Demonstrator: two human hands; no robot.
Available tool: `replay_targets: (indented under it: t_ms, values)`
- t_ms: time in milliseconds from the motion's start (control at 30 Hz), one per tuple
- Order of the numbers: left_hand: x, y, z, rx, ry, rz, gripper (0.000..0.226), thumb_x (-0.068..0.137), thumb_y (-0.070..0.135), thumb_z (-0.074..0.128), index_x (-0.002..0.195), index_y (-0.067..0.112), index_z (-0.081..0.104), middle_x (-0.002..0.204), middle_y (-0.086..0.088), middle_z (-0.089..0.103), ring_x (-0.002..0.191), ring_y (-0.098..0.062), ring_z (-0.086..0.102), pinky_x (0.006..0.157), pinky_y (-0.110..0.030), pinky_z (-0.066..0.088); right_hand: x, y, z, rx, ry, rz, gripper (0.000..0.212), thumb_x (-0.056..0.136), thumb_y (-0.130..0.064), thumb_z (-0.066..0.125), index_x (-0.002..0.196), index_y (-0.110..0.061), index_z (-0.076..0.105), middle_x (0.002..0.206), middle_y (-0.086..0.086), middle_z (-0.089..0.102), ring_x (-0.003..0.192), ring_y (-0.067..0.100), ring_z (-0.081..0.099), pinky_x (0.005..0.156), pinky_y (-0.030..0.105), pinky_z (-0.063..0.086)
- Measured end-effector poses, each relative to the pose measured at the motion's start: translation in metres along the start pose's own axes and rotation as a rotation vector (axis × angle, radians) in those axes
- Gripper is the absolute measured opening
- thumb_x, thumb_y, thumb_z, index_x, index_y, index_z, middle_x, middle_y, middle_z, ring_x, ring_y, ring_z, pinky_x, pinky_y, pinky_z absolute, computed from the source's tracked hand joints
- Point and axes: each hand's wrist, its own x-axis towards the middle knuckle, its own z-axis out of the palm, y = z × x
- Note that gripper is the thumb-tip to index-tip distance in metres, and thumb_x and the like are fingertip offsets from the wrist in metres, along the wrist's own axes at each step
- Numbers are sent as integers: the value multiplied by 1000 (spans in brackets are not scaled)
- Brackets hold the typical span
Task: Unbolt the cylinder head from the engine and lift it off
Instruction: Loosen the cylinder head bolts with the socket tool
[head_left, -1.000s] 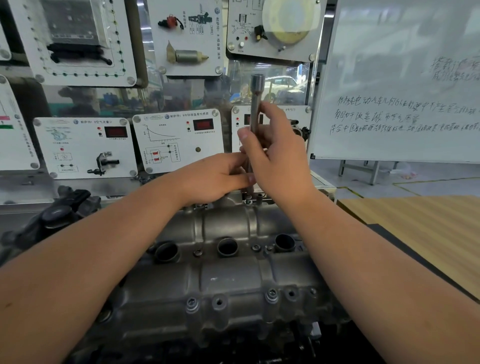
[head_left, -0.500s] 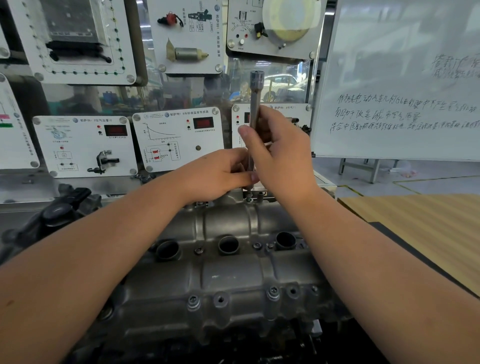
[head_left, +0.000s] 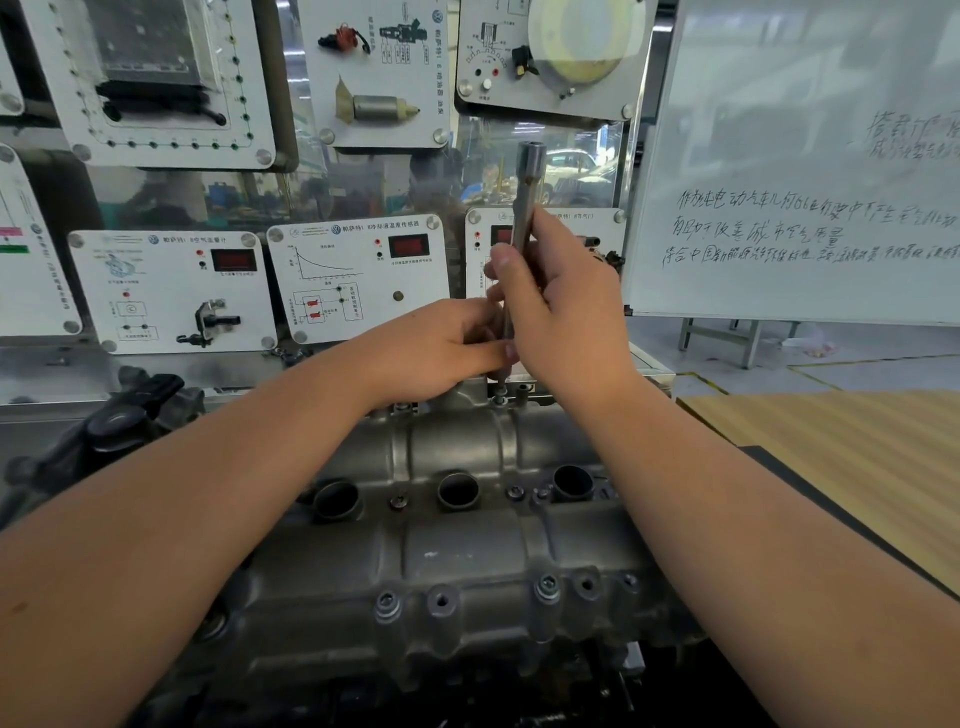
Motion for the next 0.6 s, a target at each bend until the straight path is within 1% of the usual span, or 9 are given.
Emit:
replay_targets:
  t_ms: [67, 133, 200, 267, 333, 400, 467, 533, 600]
  values:
    - [-1, -2, 0, -13, -7, 3, 20, 104, 36, 55, 117, 25, 65, 104, -11, 73, 92, -41, 67, 87, -59, 52, 1, 0, 0, 28, -23, 44, 27, 104, -21, 47, 129, -14, 55, 87, -7, 71, 76, 8, 68, 71, 34, 57]
    - [-1, -4, -1, -7, 1, 2, 14, 104, 33, 56, 111, 29, 67, 100, -18, 72, 83, -41, 66, 82, -60, 53, 0, 0, 0, 56, -28, 77, 46, 105, -21, 47, 150, -16, 38, 92, -9, 72, 78, 7, 69, 70, 24, 56]
    - [0, -4, -1, -8, 22, -13, 17, 102, 33, 60, 113, 23, 68, 102, -10, 75, 93, -37, 69, 88, -57, 53, -1, 0, 1, 59, -33, 56, 50, 103, -23, 53, 150, -14, 38, 95, -4, 73, 80, 8, 69, 71, 21, 54]
    - [1, -4, -2, 4, 33, -26, 23, 100, 35, 63, 117, 20, 66, 108, -4, 74, 101, -27, 70, 95, -54, 52, -1, 0, 1, 42, -24, 1, 41, 100, -24, 60, 138, -12, 53, 97, -7, 71, 85, 0, 65, 75, 16, 51]
    - [2, -4, -1, 10, 38, -20, 24, 99, 35, 65, 116, 19, 65, 107, -5, 73, 101, -25, 69, 94, -53, 52, 0, 0, 0, 3, -2, -50, 22, 99, -21, 59, 116, -7, 63, 86, -5, 68, 79, 3, 61, 71, 20, 49]
    - [2, -5, 0, -1, 32, -8, 21, 99, 35, 64, 116, 22, 65, 106, -4, 74, 100, -25, 70, 94, -53, 52, 0, 2, 0, 3, -17, -44, 16, 101, -18, 53, 106, -6, 63, 77, -2, 65, 71, 7, 59, 65, 25, 48]
    - [1, -5, 0, -10, 19, -6, 21, 101, 36, 60, 117, 24, 66, 105, -7, 74, 98, -35, 69, 92, -56, 52, 0, 2, 0, 33, -44, -3, 22, 103, -17, 48, 121, -11, 59, 84, -4, 70, 72, 10, 65, 66, 31, 53]
    - [-1, -6, 0, -23, 8, -1, 19, 102, 36, 58, 116, 26, 67, 105, -14, 74, 97, -45, 67, 88, -60, 52, -1, 1, 1, 53, -39, 45, 41, 104, -19, 46, 145, -14, 45, 91, -7, 72, 75, 11, 68, 68, 29, 54]
    - [-1, -5, -1, -17, 18, 0, 16, 101, 34, 60, 112, 26, 69, 102, -13, 75, 96, -43, 68, 88, -59, 53, -2, 2, 2, 63, -32, 52, 48, 103, -22, 50, 149, -13, 39, 92, -6, 72, 77, 9, 68, 69, 25, 53]
